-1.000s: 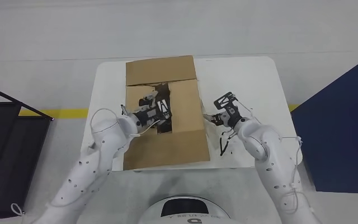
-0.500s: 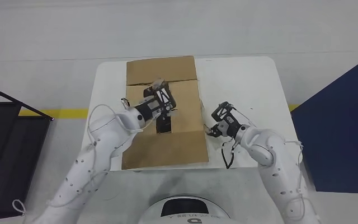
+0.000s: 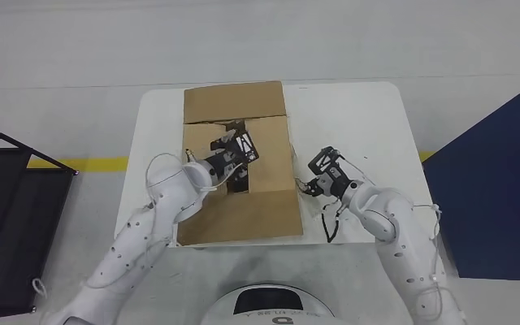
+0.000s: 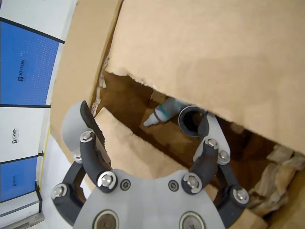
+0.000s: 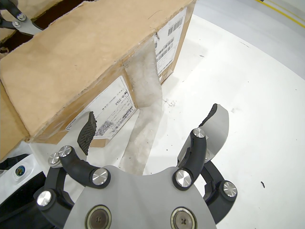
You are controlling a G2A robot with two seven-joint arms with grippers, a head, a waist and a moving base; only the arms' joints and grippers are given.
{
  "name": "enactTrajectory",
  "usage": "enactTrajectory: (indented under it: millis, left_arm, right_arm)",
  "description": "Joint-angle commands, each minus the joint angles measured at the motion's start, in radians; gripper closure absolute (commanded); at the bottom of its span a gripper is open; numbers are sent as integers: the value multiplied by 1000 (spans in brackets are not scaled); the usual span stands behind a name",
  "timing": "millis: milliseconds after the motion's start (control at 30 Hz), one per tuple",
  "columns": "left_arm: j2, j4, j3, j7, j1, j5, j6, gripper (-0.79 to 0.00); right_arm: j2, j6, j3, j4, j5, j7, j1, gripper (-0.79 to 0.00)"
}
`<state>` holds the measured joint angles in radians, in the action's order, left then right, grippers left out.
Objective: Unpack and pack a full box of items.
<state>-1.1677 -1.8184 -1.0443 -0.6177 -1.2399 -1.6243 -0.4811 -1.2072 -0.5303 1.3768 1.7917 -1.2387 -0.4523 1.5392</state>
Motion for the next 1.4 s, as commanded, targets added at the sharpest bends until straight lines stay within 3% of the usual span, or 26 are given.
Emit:
enactTrajectory:
  millis: [0,167,300,500,667,867,967,1133,1367]
  left_arm:
    - [-11,26,28,8,30,37,30,-785]
    - [-25,25,22,72,58,106,123,-785]
    - [-28,-12,16,145,51,118,142,-785]
    - [-44,-43,95,212,78,81,158,-785]
    - [-67,-32,180,211,122,55,177,-785]
    - [-107,108,290,145,205,50,193,-785]
    - [-119,141,299,166,223,70,219,-785]
    - [-97,25,177,216,160,76,246,-785]
    - [-22,-247,-235,308,-133,70,208,-785]
  right_arm:
    - [2,-5,-3,5,-4,9,5,-785]
    - [8,-46,-4,14,-9,24,20,-785]
    - [14,-95,-1,10,6,37,25,-785]
    - [26,-151,48,13,39,98,46,-785]
    - [44,-162,237,9,95,272,134,-785]
    - [60,-241,524,-46,277,510,274,-785]
    - [63,-281,606,-48,343,571,317,-785]
    - [63,-310,655,15,421,612,347,-785]
    - [63,-235,610,244,410,509,326,-785]
